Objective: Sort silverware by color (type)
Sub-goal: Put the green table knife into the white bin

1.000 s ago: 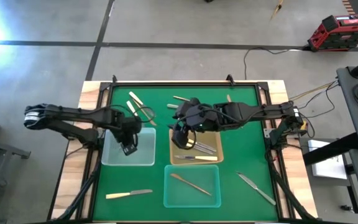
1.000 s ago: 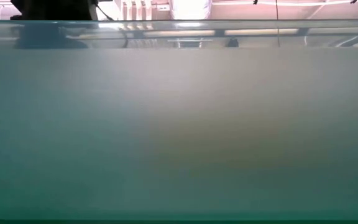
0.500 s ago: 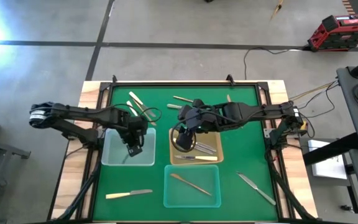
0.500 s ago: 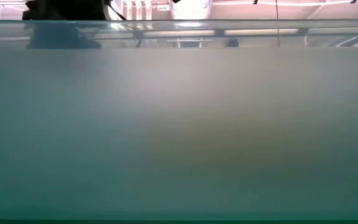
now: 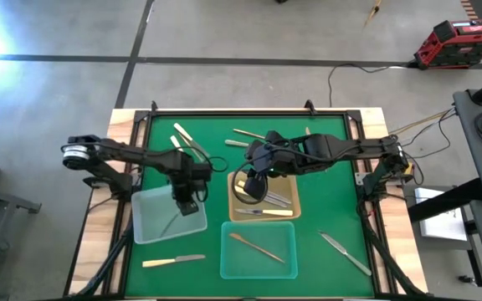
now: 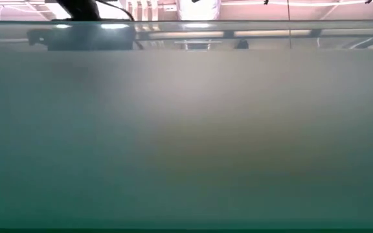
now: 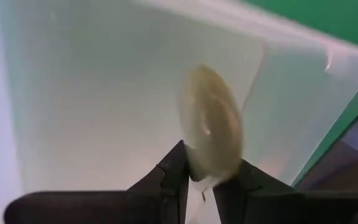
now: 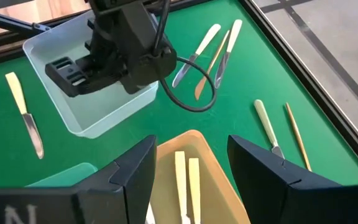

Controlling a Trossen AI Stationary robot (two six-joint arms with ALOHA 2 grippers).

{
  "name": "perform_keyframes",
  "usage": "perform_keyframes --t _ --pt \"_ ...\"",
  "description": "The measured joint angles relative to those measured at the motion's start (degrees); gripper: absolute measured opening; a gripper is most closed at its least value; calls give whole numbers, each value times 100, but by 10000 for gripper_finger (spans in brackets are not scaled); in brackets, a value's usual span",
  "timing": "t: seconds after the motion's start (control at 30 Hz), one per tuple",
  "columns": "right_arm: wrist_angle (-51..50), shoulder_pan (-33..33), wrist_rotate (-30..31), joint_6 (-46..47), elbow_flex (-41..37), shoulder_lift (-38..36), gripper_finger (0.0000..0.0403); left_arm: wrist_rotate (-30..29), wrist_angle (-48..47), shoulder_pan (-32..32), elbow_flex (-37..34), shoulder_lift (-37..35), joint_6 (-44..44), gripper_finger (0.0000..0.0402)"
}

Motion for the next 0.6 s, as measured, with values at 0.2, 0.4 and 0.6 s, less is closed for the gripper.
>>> perform_keyframes --t 0.2,0.4,0.6 --pt "0 0 3 0 -2 2 190 -489 -91 -9 628 -181 21 43" --pt "1 0 4 0 -2 4 189 -590 -277 -22 1053 -591 -188 43" --pt "2 0 2 0 -2 7 189 -1623 -818 -58 1137 -1271 -741 43"
